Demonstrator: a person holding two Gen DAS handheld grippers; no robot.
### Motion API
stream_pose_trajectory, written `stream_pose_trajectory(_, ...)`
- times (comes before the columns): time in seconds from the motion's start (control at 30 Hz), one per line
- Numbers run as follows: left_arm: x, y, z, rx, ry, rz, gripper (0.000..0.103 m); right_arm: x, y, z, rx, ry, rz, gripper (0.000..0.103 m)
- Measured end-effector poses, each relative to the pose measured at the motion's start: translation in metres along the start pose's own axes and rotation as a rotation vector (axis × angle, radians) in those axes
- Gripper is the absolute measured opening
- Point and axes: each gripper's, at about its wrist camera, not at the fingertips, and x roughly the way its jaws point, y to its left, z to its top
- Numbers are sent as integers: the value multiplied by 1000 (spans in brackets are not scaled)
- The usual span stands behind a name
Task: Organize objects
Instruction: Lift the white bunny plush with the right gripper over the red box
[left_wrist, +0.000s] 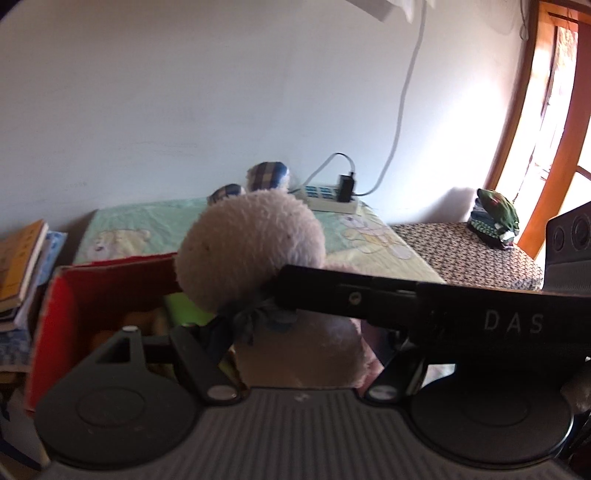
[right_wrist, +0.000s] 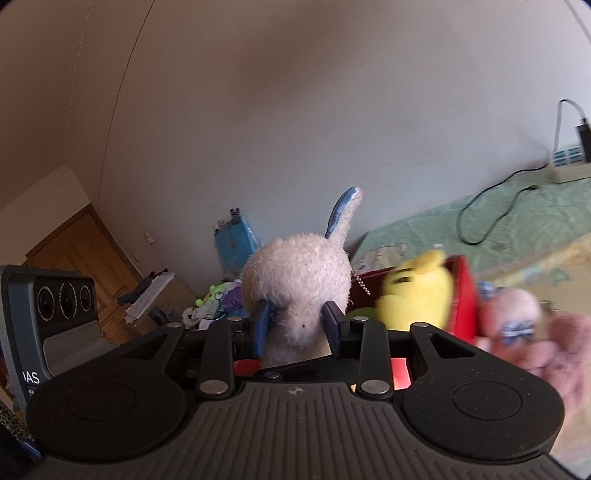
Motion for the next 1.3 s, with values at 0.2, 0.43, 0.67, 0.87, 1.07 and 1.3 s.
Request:
stream_pose_trajectory(0.2,-8,48,6,0,12,39,74,45,20,-6,-1,21,25,35)
stream_pose_trajectory(0.43,2,102,3,-72,61,38,74,93,32,-14,32,86,10,34)
stream_pose_trajectory(0.67,25,131,-7,-117,114,35,74,117,33,-24,53,145,-35,34)
stream_pose_trajectory(0.87,45,150,-12,-134,157,53,74,138,30,-30,62,187,-71,34)
stream_pose_trajectory(1.07,57,159,-19,-151,200,67,74,153,20,-34,78,241,-83,35)
stream_pose_trajectory(1.3,63,154,-22,-110,218,106,76,158,13,-36,111,272,-81,38)
